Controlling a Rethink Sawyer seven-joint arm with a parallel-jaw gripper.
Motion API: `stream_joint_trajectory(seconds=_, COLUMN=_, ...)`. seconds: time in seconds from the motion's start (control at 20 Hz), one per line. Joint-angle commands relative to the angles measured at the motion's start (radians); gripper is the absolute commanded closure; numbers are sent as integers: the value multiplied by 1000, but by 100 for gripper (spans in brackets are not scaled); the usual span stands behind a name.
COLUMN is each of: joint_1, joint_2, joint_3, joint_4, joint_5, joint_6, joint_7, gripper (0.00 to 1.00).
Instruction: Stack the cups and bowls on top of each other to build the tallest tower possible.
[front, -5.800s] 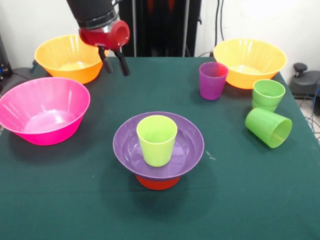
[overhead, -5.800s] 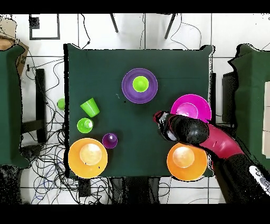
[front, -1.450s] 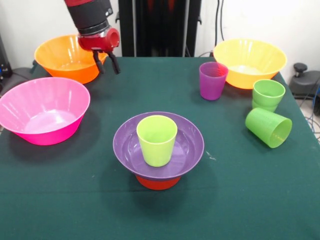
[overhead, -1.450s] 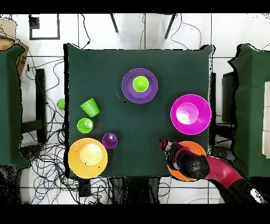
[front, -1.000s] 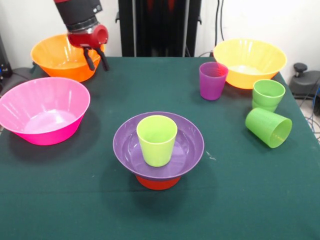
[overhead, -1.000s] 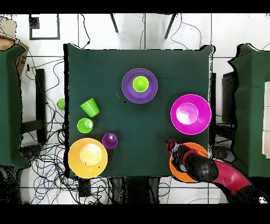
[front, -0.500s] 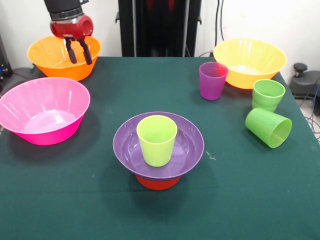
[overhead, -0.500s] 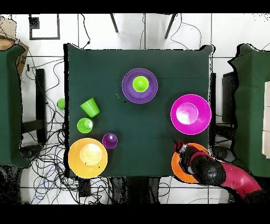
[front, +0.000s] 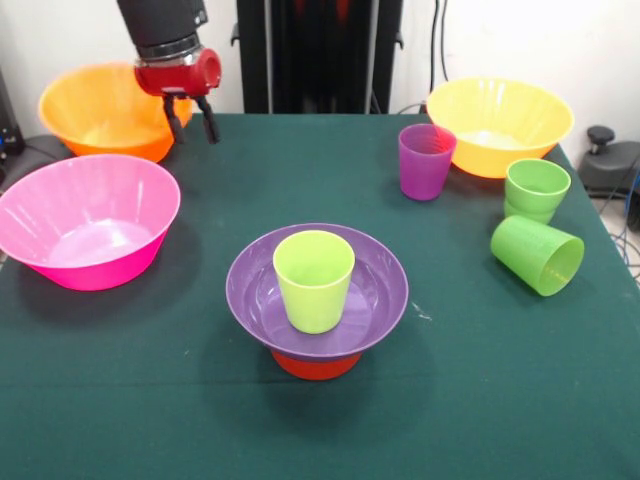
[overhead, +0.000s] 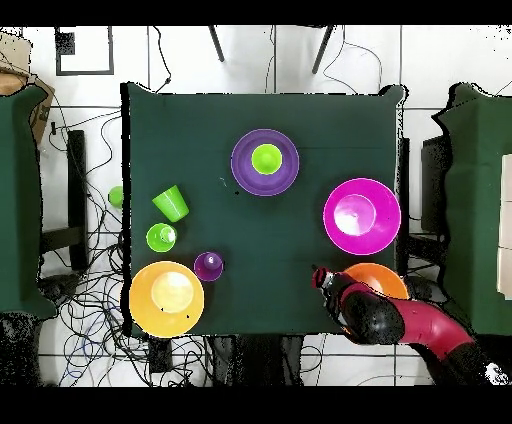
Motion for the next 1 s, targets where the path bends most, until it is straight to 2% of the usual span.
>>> stream_joint_trajectory(seconds=0.05, joint_1=62, joint_2=101, joint_3=-22, joint_4=-115, joint_5=-81, joint_6=-43, joint_7=-16, gripper=0)
stream_joint_trajectory(seconds=0.15, joint_1=50, joint_2=85, joint_3=-16, joint_4=-97, joint_5=-76, joint_6=-36, joint_7=-23, gripper=0)
stream_joint_trajectory(seconds=0.25, joint_1=22, joint_2=22, joint_3=6, joint_4=-40, joint_5=-50, joint_6=-6, joint_7=-34, gripper=0)
stream_joint_trajectory(seconds=0.3, joint_1=0, joint_2=-33, joint_3=29, joint_4=4, joint_5=-21, joint_6=23, joint_7=-44, gripper=0)
stream_joint_trajectory(seconds=0.55, joint_1=-24, joint_2=-94, joint_3=61, joint_4=48, joint_5=33, joint_6=93, joint_7=-62, gripper=0)
stream_joint_trajectory(seconds=1.0, joint_1=-89, joint_2=-245, joint_3=153, joint_4=179, joint_5=144, joint_6=158, joint_7=-81, gripper=0)
